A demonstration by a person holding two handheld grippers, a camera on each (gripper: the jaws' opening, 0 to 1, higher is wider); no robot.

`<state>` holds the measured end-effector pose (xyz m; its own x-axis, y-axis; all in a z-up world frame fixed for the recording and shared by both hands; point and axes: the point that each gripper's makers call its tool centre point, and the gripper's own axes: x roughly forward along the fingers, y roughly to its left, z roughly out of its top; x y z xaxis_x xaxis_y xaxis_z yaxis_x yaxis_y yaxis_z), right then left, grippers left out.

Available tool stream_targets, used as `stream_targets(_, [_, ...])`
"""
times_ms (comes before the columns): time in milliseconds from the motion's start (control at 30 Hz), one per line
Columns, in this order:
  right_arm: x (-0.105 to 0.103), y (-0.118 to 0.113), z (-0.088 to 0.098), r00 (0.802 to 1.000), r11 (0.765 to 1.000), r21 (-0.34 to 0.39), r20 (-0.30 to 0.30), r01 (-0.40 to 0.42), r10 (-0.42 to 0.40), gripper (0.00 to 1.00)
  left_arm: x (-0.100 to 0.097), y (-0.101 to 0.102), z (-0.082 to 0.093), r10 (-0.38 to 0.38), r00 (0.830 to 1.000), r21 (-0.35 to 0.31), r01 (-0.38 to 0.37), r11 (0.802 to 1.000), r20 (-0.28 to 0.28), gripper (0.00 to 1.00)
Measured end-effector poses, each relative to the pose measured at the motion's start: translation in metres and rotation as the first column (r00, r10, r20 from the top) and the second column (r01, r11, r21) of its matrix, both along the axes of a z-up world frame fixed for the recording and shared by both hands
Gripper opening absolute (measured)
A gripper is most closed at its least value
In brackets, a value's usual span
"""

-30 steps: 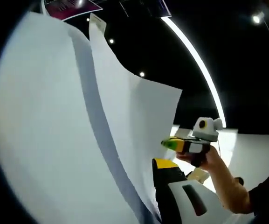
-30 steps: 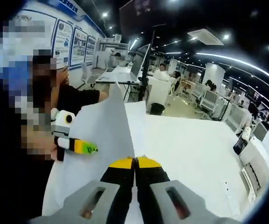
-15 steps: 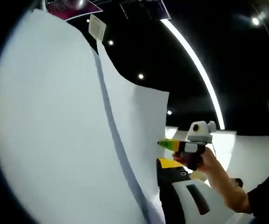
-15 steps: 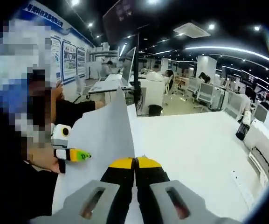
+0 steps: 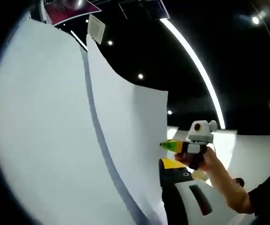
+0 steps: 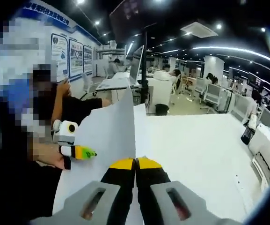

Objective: Organize the stack of printing papers by aligning and flattening the scattered papers on the table

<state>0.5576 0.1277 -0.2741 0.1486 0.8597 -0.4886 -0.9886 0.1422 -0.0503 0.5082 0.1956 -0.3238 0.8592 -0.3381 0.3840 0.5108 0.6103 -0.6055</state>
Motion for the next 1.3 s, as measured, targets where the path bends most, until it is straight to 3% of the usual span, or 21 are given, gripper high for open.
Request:
stream_targets(167, [0.001,-0.003,0.005,1.000,0.999,-0.031,-0.008,-0.023,0.023,0.00,0.000,0.000,0.000,0.001,1.000,0.004,-0.001,1.000,-0.001,0.27])
stream_targets(400, [0.003,0.006,-0.006,0.998,0.994,-0.095,-0.017,-0.055,0.054,0.00,0.000,-0.001,0.000,0.001,1.000,0.015,-0.001,1.000,-0.001,0.26])
stream_targets(767, [-0.006,0.028,-0.019,0.989,0.980,-0.150,0.054,-0.131,0.140,0.00,0.000,-0.001,0.000,0.000,1.000,0.017,0.000,1.000,0.001,0.25])
stream_targets(1067, [-0.004,0.032,-0.018,0.988,0.982,-0.148,0.080,-0.121,0.134,0.00,0.001,0.001,-0.002,0.016,1.000,0.021,-0.016,1.000,-0.005,0.19])
stream_targets(1300, [-0.007,0.034,-0.018,0.987,0.982,-0.143,0.083,-0.121,0.134,0.00,0.001,0.003,-0.005,0.046,0.999,0.063,-0.045,0.997,-0.003,0.09])
